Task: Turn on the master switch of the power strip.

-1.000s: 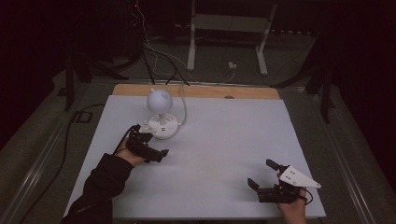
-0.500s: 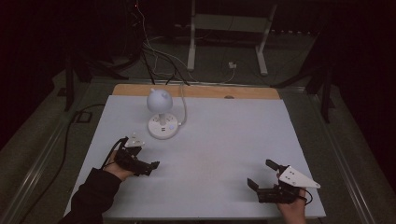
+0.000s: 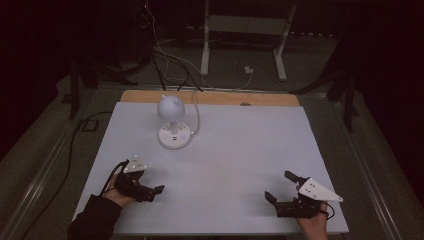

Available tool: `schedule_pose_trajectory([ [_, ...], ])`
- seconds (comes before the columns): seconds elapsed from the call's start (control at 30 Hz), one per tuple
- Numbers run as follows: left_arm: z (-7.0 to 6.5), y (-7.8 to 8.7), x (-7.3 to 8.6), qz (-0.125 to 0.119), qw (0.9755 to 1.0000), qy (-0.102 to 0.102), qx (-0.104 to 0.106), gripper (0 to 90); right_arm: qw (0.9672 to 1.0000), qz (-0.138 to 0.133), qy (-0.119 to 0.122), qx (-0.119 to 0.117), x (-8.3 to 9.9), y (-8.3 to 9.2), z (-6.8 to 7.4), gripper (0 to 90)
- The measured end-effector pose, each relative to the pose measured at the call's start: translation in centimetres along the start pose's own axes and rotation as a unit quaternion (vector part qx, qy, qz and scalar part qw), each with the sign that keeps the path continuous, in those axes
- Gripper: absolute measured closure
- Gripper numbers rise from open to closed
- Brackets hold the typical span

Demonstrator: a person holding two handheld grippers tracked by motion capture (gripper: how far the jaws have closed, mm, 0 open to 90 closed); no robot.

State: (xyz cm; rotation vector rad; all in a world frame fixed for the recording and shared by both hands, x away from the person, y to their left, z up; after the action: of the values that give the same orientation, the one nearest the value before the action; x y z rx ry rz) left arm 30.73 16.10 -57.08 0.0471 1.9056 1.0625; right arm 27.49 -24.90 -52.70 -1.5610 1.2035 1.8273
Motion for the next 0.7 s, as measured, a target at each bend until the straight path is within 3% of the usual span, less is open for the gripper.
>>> schedule_pose_trajectory([
  [0.37, -1.5, 0.7, 1.8, 0.001, 1.0000, -0.004, 0.001, 0.2, 1.0000, 0.004, 0.000, -0.002, 0.1, -0.1, 0.0, 0.0],
  [0.7, -1.4, 1.2, 3.6, 0.002, 1.0000, 0.007, -0.006, 0.2, 1.0000, 0.006, 0.000, 0.000, 0.2, -0.1, -0.1, 0.0],
])
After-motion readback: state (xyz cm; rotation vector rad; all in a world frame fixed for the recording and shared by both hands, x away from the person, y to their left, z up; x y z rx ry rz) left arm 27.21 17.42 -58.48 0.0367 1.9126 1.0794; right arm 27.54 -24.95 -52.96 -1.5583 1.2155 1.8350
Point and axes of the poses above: each handheld gripper's, and its own axes: y roughly backward along the jaws, x roughly out of its underside, z roughly to its left, the point moved 8 cm from there along -y, roughly forward along the jaws, and after that the axes turned 8 degrees about x, right-handed, at the moved point
